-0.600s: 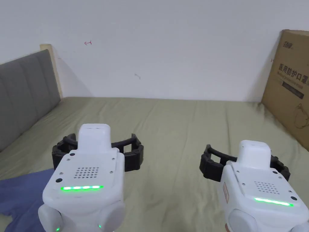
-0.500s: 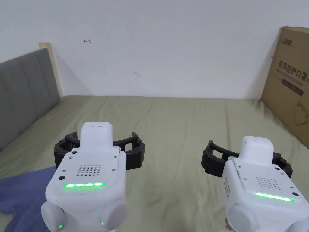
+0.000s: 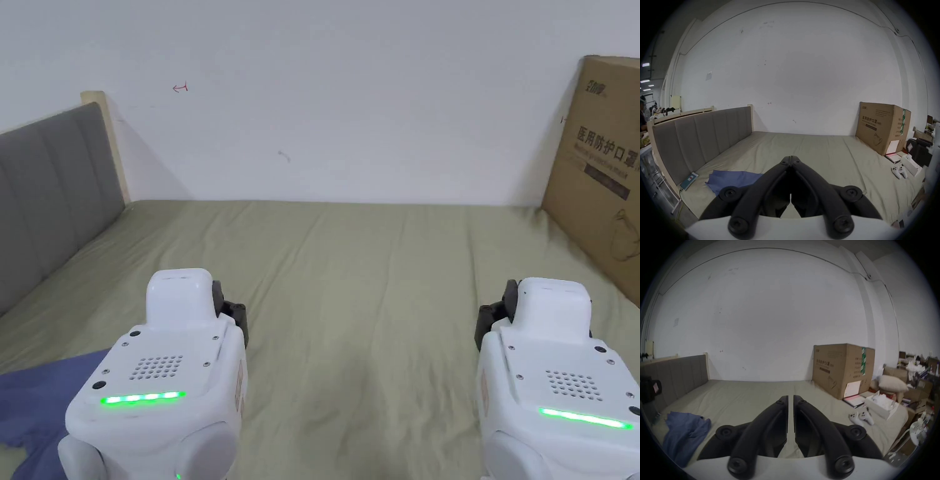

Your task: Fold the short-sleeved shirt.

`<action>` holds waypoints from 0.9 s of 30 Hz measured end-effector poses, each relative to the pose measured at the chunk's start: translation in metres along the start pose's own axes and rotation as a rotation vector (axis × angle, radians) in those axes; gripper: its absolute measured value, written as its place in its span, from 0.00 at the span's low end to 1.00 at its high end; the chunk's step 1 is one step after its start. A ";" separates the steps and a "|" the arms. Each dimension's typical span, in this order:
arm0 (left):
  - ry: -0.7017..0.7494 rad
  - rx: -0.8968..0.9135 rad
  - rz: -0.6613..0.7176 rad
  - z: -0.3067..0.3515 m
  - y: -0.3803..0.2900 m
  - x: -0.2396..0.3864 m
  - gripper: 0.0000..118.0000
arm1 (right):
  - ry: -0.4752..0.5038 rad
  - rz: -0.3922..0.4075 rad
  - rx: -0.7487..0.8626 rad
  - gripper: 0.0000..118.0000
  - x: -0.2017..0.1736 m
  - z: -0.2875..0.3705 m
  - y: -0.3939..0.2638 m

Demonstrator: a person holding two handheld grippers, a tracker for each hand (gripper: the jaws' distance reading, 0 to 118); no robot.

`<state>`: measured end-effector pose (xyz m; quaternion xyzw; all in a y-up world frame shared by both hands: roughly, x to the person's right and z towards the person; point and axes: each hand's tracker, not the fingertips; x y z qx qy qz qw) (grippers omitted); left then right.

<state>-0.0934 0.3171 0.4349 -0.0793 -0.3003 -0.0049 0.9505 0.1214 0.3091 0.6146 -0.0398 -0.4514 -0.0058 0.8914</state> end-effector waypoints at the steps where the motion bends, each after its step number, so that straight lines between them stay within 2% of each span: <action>1: -0.003 0.007 -0.009 0.000 -0.001 0.000 0.00 | 0.040 -0.042 -0.028 0.01 0.004 -0.003 0.001; 2: -0.003 0.004 -0.035 0.000 -0.001 0.001 0.00 | 0.046 -0.061 -0.030 0.00 0.006 -0.004 0.001; 5: -0.008 0.000 -0.070 -0.003 -0.001 0.006 0.00 | 0.015 -0.007 -0.012 0.00 0.004 -0.004 0.000; 13: -0.001 -0.008 -0.058 0.000 0.006 -0.001 0.00 | 0.120 0.026 -0.035 0.00 -0.012 -0.004 0.005; 17: 0.105 -0.013 -0.038 0.013 0.008 -0.036 0.00 | 0.252 0.011 -0.037 0.00 -0.045 -0.007 0.009; 21: 0.240 -0.025 -0.006 0.031 0.009 -0.080 0.00 | 0.396 0.060 -0.042 0.00 -0.095 -0.002 0.008; 24: 0.333 -0.042 -0.017 0.046 0.009 -0.106 0.00 | 0.516 0.048 -0.062 0.00 -0.131 0.003 0.006; 27: 0.420 -0.058 -0.047 0.058 0.008 -0.123 0.00 | 0.581 0.068 -0.080 0.00 -0.160 0.010 0.002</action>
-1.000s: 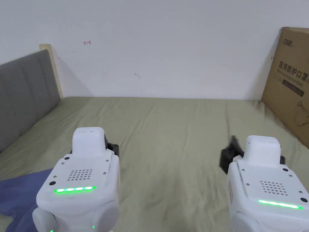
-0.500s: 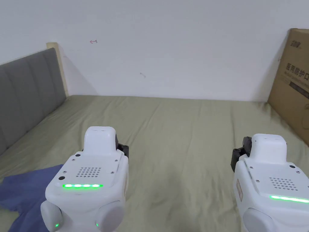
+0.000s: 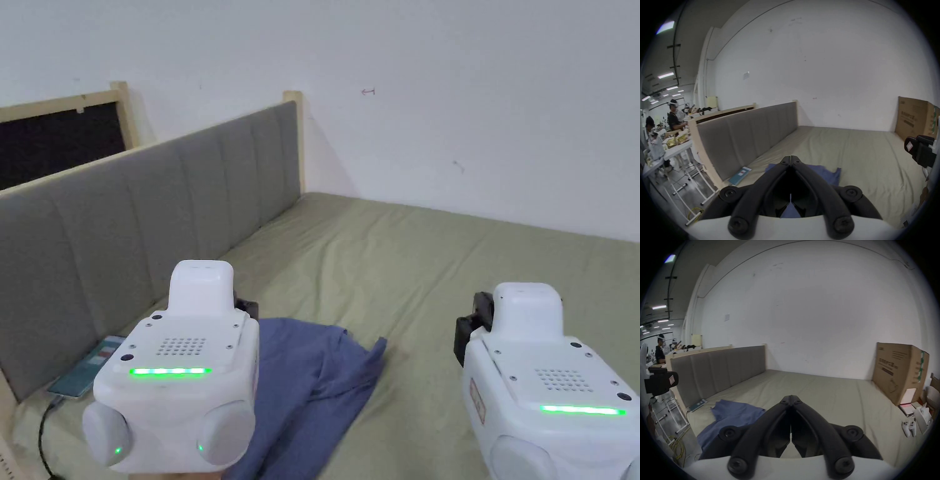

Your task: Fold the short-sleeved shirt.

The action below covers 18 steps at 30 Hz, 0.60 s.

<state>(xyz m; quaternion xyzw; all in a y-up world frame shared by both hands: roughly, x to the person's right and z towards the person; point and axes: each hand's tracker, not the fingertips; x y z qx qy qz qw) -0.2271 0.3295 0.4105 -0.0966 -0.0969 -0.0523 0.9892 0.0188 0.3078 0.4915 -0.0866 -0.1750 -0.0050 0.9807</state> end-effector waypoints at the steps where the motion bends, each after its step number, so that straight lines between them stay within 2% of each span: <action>1: 0.005 -0.008 0.000 0.000 0.000 -0.005 0.00 | 0.018 0.008 -0.004 0.00 -0.007 -0.002 -0.001; 7: 0.030 -0.058 0.011 -0.017 -0.008 -0.017 0.00 | 0.057 0.028 -0.040 0.00 -0.024 -0.009 -0.009; 13: -0.065 -0.258 0.066 -0.068 -0.028 -0.014 0.02 | 0.057 -0.011 -0.090 0.00 -0.019 -0.023 -0.017; 14: -0.075 -0.292 0.067 -0.080 -0.033 -0.012 0.14 | 0.052 -0.003 -0.099 0.00 -0.018 -0.026 -0.020; 15: -0.077 -0.335 0.061 -0.092 -0.037 -0.010 0.36 | 0.048 0.005 -0.105 0.00 -0.018 -0.028 -0.022; 16: -0.084 -0.400 0.054 -0.105 -0.042 -0.006 0.78 | 0.045 0.013 -0.117 0.00 -0.017 -0.030 -0.025; 17: -0.110 -0.457 0.061 -0.119 -0.050 -0.003 0.98 | 0.045 0.016 -0.127 0.00 -0.015 -0.033 -0.028; 18: -0.132 -0.477 0.059 -0.126 -0.054 0.001 1.00 | 0.042 0.015 -0.134 0.00 -0.014 -0.036 -0.030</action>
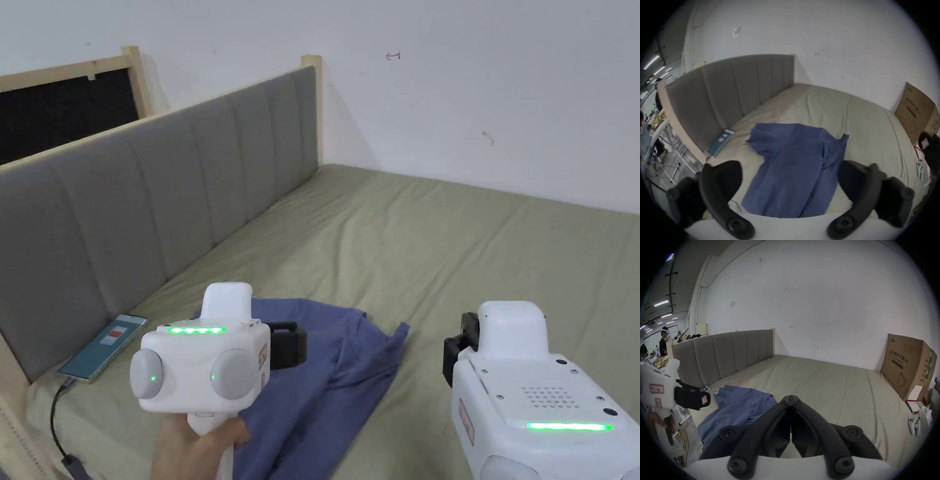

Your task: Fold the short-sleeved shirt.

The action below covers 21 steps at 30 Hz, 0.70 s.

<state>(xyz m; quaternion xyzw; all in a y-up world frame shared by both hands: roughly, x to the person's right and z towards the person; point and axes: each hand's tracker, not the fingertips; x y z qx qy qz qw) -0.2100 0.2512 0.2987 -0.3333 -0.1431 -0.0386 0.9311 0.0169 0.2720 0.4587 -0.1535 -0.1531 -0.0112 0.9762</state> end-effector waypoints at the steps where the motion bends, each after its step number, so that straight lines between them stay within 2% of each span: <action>1: -0.010 0.019 -0.019 -0.002 -0.003 0.007 0.97 | -0.006 -0.002 -0.013 0.00 0.002 -0.004 -0.002; 5: -0.020 -0.104 -0.088 -0.045 -0.005 0.039 0.98 | -0.021 -0.043 -0.067 0.00 0.011 -0.023 -0.009; 11: -0.098 -0.310 -0.151 -0.160 -0.016 0.068 0.96 | -0.058 -0.019 -0.138 0.00 0.021 -0.044 -0.024; 12: -0.109 -0.351 -0.160 -0.174 -0.023 0.073 0.89 | -0.059 -0.025 -0.149 0.00 0.023 -0.046 -0.027; 13: -0.133 -0.413 -0.171 -0.189 -0.031 0.076 0.74 | -0.064 -0.034 -0.162 0.00 0.025 -0.048 -0.029; 15: -0.076 -0.475 -0.236 -0.190 -0.051 0.084 0.77 | -0.065 -0.049 -0.180 0.00 0.029 -0.051 -0.032; 16: -0.097 -0.347 -0.213 -0.176 -0.051 0.084 0.73 | -0.066 -0.054 -0.187 0.00 0.030 -0.052 -0.034; 17: -0.104 -0.407 -0.192 -0.173 -0.043 0.082 0.62 | -0.068 -0.055 -0.190 0.00 0.032 -0.052 -0.035; 18: -0.109 -0.412 -0.178 -0.176 -0.038 0.077 0.54 | -0.071 -0.058 -0.194 0.00 0.033 -0.053 -0.037; 20: -0.091 -0.413 -0.151 -0.175 -0.036 0.072 0.30 | -0.070 -0.077 -0.208 0.00 0.033 -0.054 -0.040; 21: -0.086 -0.417 -0.147 -0.174 -0.034 0.070 0.30 | -0.065 -0.086 -0.216 0.00 0.033 -0.055 -0.041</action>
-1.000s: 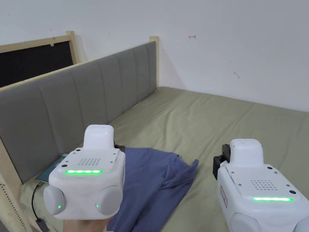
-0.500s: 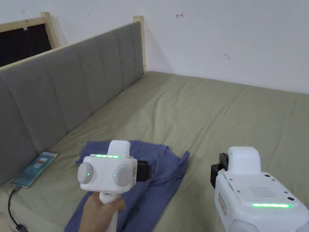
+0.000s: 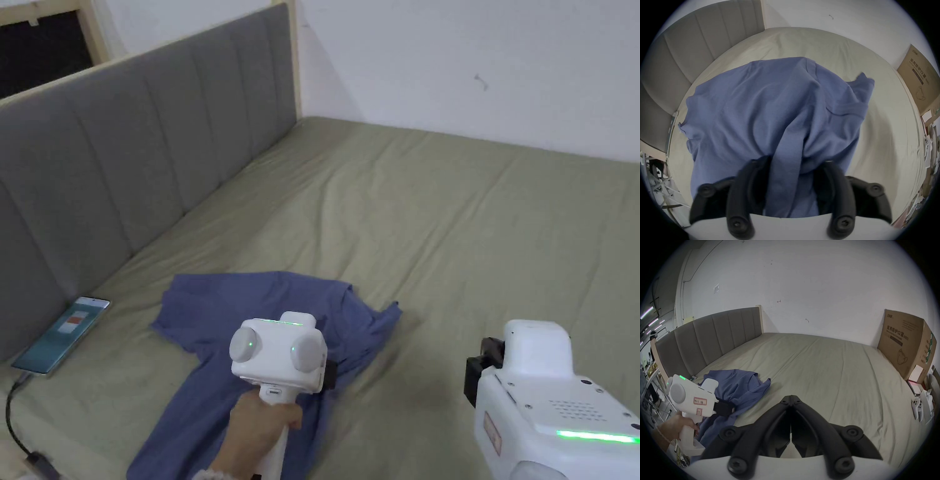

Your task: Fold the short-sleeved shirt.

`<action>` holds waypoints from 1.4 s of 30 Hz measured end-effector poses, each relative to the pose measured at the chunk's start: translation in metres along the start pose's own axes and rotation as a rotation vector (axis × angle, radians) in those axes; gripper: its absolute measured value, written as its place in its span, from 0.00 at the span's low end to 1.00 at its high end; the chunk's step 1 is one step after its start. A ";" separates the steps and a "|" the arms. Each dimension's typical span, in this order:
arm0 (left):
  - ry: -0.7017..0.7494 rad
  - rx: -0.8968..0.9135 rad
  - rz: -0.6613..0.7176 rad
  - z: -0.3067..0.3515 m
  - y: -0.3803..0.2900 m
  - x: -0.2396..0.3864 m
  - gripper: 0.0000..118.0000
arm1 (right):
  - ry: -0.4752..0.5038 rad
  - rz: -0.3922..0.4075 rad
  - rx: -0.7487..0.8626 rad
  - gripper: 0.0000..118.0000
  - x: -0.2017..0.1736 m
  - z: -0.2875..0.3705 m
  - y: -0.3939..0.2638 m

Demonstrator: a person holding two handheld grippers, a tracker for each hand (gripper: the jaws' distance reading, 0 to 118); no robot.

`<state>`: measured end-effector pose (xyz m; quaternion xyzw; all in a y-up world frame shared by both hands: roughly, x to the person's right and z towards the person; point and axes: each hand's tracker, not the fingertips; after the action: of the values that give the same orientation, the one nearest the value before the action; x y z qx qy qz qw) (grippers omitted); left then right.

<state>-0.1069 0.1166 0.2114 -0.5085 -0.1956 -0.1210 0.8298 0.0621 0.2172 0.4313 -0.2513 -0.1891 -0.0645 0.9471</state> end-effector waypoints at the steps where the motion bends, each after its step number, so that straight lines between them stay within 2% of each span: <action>1: -0.007 -0.017 0.001 -0.008 0.009 -0.005 0.25 | 0.003 -0.003 -0.004 0.00 0.000 0.000 -0.001; 3: 0.070 -0.028 0.032 -0.007 0.014 -0.014 0.08 | 0.002 0.005 -0.007 0.00 -0.002 0.001 -0.004; 4: -0.047 -0.051 0.100 -0.009 0.017 -0.023 0.08 | -0.001 0.009 -0.007 0.00 -0.002 0.002 -0.004; 6: -0.056 -0.052 0.163 -0.009 0.018 -0.029 0.08 | -0.002 0.010 -0.008 0.00 0.000 0.003 -0.004; 10: -0.099 -0.020 0.100 0.020 0.016 -0.020 0.08 | -0.021 -0.004 -0.006 0.00 0.012 0.008 -0.004; 13: -0.248 0.009 0.235 0.054 0.027 -0.006 0.08 | -0.053 -0.030 0.001 0.00 0.029 0.015 0.001; 14: -0.288 0.035 0.219 0.065 0.034 0.004 0.08 | -0.074 -0.038 0.013 0.00 0.036 0.020 0.003; 17: -0.240 0.105 0.015 0.094 0.058 0.058 0.08 | -0.138 -0.062 0.046 0.00 0.063 0.037 0.011; 18: -0.250 0.126 -0.015 0.104 0.062 0.076 0.08 | -0.168 -0.077 0.061 0.00 0.073 0.043 0.013; 21: -0.471 0.162 -0.010 0.127 0.080 0.131 0.08 | -0.257 -0.142 0.113 0.00 0.109 0.071 0.021; 25: -0.632 0.190 -0.231 0.162 0.075 0.241 0.08 | -0.410 -0.175 0.171 0.00 0.163 0.119 0.027; 30: -0.861 0.121 -0.400 0.180 0.025 0.361 0.08 | -0.620 -0.194 0.210 0.00 0.224 0.182 0.020; 33: -0.871 0.048 -0.513 0.168 -0.024 0.413 0.08 | -0.696 -0.252 0.211 0.00 0.252 0.208 0.007; 35: -0.878 -0.059 -0.539 0.147 -0.053 0.440 0.08 | -0.709 -0.294 0.196 0.00 0.266 0.218 -0.005; 38: -0.778 -0.100 -0.658 0.114 -0.095 0.461 0.08 | -0.723 -0.314 0.147 0.00 0.276 0.219 -0.022; 39: -0.749 -0.130 -0.666 0.107 -0.102 0.463 0.09 | -0.726 -0.311 0.132 0.00 0.276 0.218 -0.026; 40: -0.733 -0.151 -0.687 0.100 -0.108 0.465 0.17 | -0.729 -0.304 0.106 0.00 0.277 0.215 -0.030; 42: -0.734 -0.159 -0.682 0.098 -0.112 0.460 0.41 | -0.723 -0.300 0.076 0.00 0.277 0.210 -0.036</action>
<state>0.2398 0.1522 0.5466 -0.4863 -0.6194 -0.2133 0.5782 0.2411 0.2836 0.7240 -0.1920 -0.5472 -0.1025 0.8082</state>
